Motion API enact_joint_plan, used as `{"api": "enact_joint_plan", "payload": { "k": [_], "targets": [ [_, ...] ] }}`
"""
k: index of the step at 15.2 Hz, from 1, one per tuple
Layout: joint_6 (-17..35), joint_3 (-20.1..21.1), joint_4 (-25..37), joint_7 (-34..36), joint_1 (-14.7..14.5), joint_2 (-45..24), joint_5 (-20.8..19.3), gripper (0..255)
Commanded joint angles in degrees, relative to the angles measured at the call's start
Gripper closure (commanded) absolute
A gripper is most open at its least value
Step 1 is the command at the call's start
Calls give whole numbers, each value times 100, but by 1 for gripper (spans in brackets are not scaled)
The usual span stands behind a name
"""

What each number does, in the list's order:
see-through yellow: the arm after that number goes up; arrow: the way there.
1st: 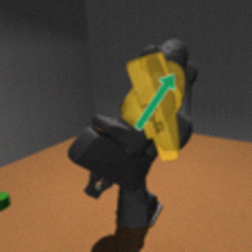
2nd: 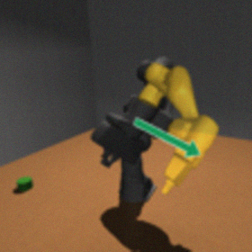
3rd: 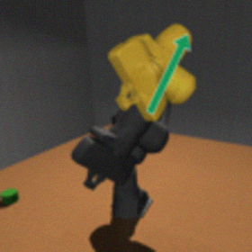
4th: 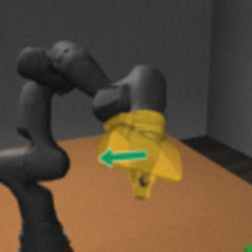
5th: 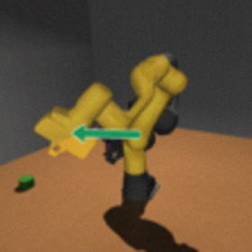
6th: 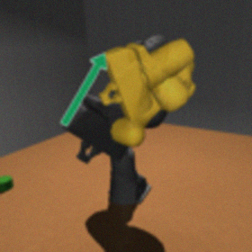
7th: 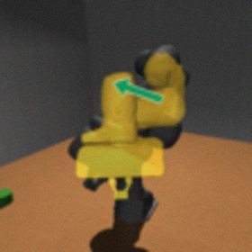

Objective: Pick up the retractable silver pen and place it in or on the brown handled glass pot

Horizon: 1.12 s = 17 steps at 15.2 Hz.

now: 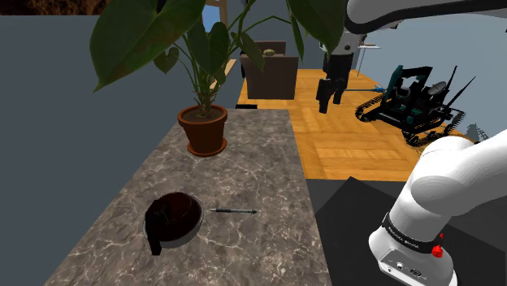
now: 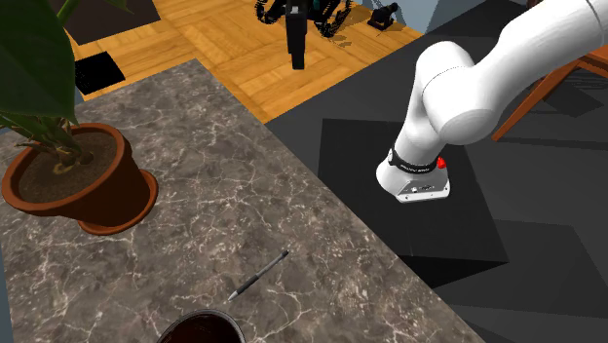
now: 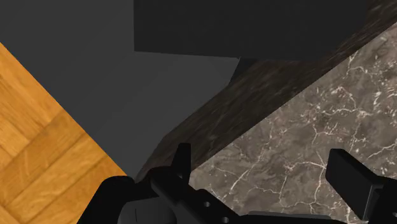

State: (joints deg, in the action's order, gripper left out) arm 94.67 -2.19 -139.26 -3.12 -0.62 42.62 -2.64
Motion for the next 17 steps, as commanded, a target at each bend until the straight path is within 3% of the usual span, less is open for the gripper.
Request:
{"api": "enact_joint_plan", "payload": {
  "k": [1,17],
  "targets": [
    [0,0,0,0,0,0,0,0],
    [1898,1022,-47,-196,-1255,-1801,837,0]
  ]
}}
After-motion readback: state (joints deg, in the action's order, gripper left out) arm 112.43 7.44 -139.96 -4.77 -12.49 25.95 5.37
